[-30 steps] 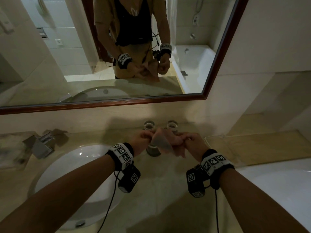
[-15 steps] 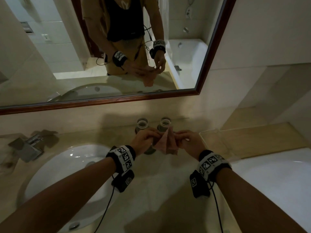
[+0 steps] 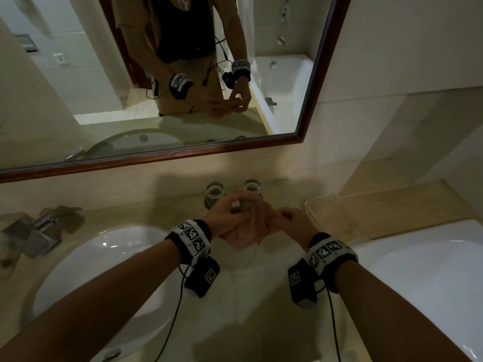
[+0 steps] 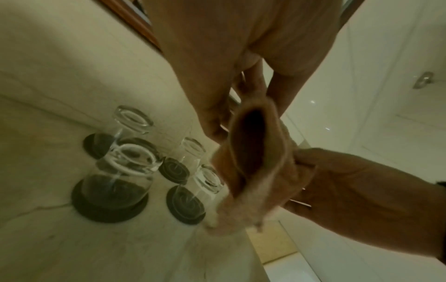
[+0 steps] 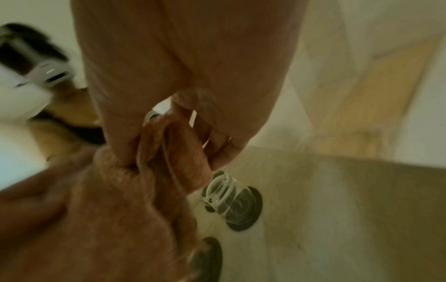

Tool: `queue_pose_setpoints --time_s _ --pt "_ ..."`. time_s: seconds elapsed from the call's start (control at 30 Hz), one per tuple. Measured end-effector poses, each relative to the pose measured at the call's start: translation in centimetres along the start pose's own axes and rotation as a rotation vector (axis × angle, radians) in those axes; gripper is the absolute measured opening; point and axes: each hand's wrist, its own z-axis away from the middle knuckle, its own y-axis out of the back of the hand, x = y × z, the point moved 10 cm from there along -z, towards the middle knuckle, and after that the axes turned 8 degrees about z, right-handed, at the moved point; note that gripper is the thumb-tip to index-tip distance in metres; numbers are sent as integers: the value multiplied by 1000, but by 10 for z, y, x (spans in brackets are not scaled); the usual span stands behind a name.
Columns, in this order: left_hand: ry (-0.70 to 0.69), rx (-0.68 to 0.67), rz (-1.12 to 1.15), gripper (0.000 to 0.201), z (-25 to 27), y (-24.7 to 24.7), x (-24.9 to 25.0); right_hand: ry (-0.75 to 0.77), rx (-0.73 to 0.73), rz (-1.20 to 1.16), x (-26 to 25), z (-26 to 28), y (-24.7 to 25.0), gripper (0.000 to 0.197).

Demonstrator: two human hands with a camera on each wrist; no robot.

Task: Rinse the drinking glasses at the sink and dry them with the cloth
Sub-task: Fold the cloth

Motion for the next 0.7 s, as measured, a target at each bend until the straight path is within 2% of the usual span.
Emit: queue_pose_setpoints --time_s 0.1,0.17,0.23,0.3,0.37,0.43,0.57,0.63,0.7 --pt "131 -1 90 47 4 -5 -24 -196 21 -360 20 5 0 22" --pt "167 -1 113 53 6 -12 -41 -295 40 -420 36 9 -2 21" --pt "223 11 178 59 7 -21 -63 -328 38 -421 56 9 -5 23" --pt "287 31 227 64 7 -32 -83 -332 48 -366 76 9 -4 26" --pt "349 33 239 65 8 -43 -103 -335 88 -179 97 11 5 24" --pt "378 41 220 66 8 -51 -119 -352 114 6 120 7 14 40" --pt "434 71 171 63 9 -68 -148 -363 138 203 120 12 26 37" --pt "447 108 152 56 9 -74 -158 -385 94 251 125 12 24 39" --pt "449 133 90 51 6 -75 -168 -430 19 122 137 13 14 46"
